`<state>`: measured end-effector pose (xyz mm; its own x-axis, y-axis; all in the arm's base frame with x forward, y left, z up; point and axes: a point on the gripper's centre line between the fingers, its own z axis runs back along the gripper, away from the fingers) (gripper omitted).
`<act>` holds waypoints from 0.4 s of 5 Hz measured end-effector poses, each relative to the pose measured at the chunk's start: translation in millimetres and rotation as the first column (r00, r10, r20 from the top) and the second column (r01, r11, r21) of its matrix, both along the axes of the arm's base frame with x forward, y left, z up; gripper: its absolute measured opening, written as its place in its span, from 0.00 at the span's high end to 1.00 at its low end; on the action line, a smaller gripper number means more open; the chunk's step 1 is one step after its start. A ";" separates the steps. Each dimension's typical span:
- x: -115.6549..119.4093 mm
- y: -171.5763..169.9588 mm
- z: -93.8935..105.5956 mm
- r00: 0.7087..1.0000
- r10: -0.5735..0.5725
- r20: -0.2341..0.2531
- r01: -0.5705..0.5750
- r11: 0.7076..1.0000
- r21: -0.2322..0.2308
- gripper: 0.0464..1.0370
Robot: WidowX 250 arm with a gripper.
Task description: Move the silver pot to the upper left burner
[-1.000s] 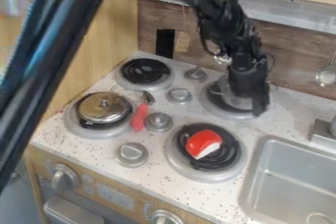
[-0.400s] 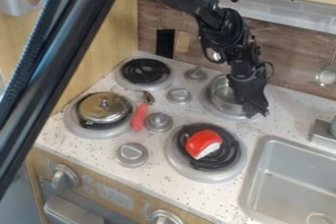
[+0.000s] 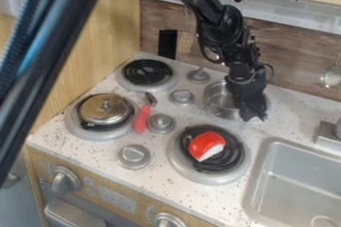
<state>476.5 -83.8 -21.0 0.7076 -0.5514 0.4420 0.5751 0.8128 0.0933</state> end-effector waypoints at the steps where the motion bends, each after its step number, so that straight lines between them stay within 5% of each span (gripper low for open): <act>1: -17.3 22.4 9.7 0.999 0.046 -0.010 -0.046 0.999 0.017 0.98; 2: -24.1 71.1 21.7 0.990 0.139 0.013 -0.139 0.990 0.017 0.99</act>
